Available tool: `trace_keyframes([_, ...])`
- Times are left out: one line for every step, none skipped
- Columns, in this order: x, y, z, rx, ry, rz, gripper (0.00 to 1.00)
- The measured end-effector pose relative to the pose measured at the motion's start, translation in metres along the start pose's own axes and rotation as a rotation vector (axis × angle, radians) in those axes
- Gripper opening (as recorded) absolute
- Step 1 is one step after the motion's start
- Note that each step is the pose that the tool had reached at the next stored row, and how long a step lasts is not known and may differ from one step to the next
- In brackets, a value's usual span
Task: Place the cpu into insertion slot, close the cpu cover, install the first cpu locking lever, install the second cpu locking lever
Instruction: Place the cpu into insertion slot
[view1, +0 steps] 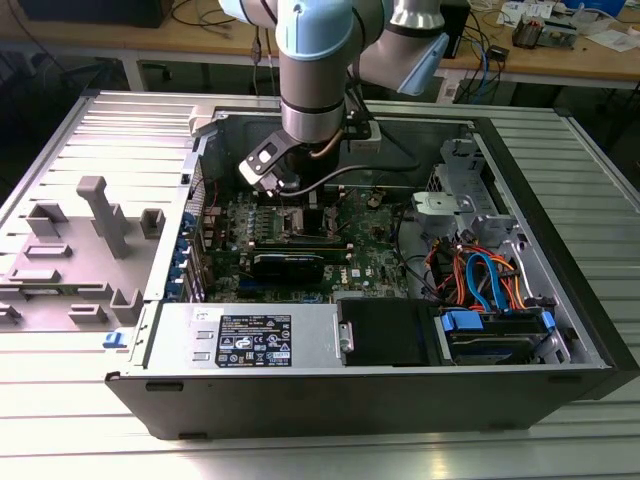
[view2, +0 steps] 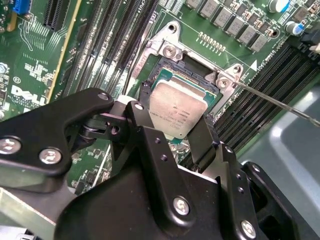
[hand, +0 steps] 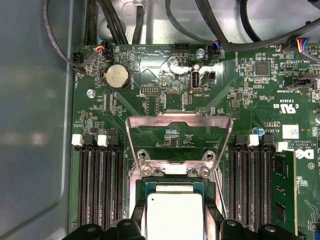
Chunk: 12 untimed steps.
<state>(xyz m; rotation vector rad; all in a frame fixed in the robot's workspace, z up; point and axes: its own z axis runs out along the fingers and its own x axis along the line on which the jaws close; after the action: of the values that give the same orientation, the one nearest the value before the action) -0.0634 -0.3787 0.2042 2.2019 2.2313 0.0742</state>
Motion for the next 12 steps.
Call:
trace_keyframes([-0.0001, -0.0001, 0.0003, 0.0001, -0.0002, 0.0, 0.54])
trace_keyframes([-0.0001, -0.0001, 0.0008, 0.0, -0.0001, 0.0, 0.54])
trace_keyframes([-0.0001, -0.0004, 0.0017, 0.0, -0.0001, 0.0, 0.54])
trace_keyframes([-0.0001, -0.0006, 0.0025, 0.0, -0.0002, 0.001, 0.54])
trace_keyframes([-0.0002, -0.0007, 0.0028, 0.0001, -0.0003, 0.001, 0.54])
trace_keyframes([-0.0001, -0.0007, 0.0031, 0.0, -0.0002, 0.001, 0.54])
trace_keyframes([0.0, -0.0006, 0.0037, -0.0001, -0.0001, 0.001, 0.54])
trace_keyframes([0.0, -0.0007, 0.0045, 0.0, -0.0003, 0.001, 0.54])
trace_keyframes([-0.0001, -0.0007, 0.0047, 0.0001, -0.0005, 0.001, 0.54])
trace_keyframes([-0.0001, -0.0008, 0.0049, 0.0002, -0.0007, 0.001, 0.54])
trace_keyframes([-0.0001, -0.0008, 0.0052, 0.0002, -0.0007, 0.001, 0.54])
trace_keyframes([-0.0001, -0.0008, 0.0054, 0.0002, -0.0006, 0.001, 0.54])
